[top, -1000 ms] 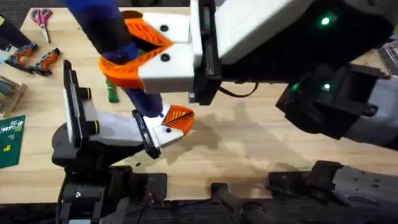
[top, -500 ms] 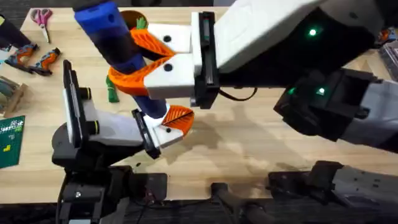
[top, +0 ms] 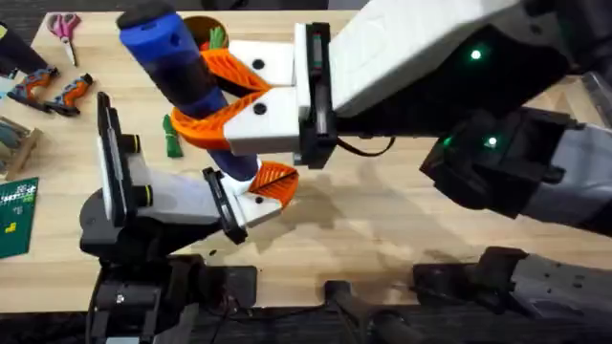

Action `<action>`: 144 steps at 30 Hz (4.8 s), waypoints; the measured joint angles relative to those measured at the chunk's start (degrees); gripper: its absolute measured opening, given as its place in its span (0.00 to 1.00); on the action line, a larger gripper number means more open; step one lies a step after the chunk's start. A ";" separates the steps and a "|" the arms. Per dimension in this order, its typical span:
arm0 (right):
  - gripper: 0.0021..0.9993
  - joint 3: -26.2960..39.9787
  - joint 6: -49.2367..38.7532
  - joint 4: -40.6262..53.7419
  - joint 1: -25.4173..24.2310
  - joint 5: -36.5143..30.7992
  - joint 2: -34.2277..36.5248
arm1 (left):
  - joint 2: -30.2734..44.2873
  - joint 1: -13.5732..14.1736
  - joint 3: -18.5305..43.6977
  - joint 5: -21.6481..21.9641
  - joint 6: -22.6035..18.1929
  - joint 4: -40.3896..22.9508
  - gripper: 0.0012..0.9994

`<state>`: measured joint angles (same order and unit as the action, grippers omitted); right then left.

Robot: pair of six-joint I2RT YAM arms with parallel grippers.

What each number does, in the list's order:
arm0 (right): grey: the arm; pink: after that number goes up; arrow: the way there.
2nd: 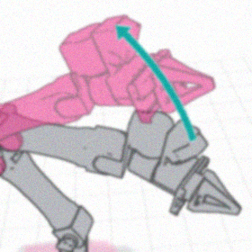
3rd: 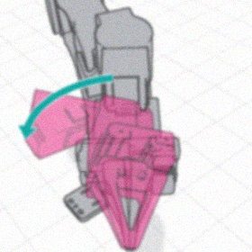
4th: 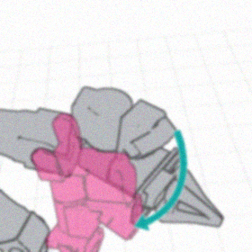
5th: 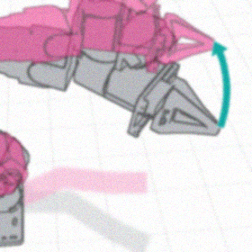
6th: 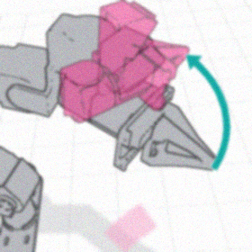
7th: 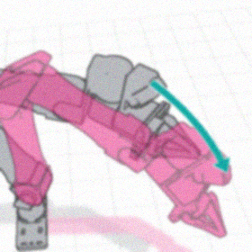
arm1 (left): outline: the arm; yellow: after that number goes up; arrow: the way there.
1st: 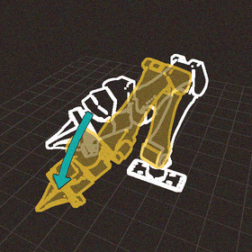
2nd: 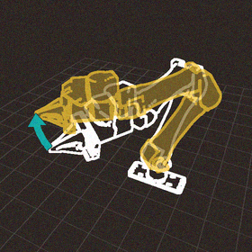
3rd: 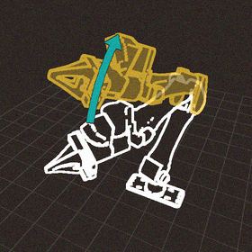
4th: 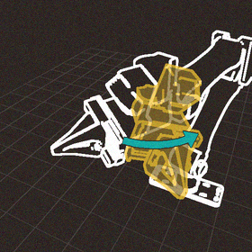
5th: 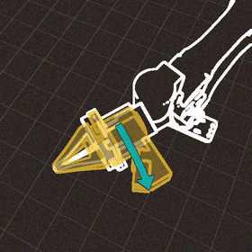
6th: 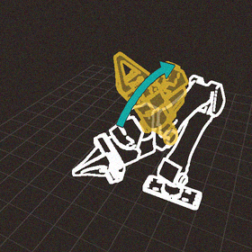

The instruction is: Pick up the gripper from the table and insert it into the empty holder that is missing its gripper. Then pick up a screw, insert it into the mounting hole, and use the screwdriver to tighten it. Finally, clean up the table by picking up the vegetable and placing it into the bucket.

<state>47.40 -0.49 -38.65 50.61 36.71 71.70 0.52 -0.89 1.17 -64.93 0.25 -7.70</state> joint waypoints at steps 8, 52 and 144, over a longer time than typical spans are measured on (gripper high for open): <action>0.02 -0.02 -0.02 -1.52 0.00 0.00 0.00 | 0.01 0.00 0.00 0.00 0.00 0.02 0.00; 0.02 -0.02 0.07 -1.64 -0.17 -0.48 2.29 | -0.01 0.00 -0.02 0.28 0.20 0.07 0.00; 0.02 30.36 -80.14 60.13 -41.34 -32.83 40.86 | -0.27 0.00 -0.07 0.85 0.02 0.24 0.00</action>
<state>77.76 -80.63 21.47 9.27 3.88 112.56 0.26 -0.89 1.10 -64.07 0.27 -7.46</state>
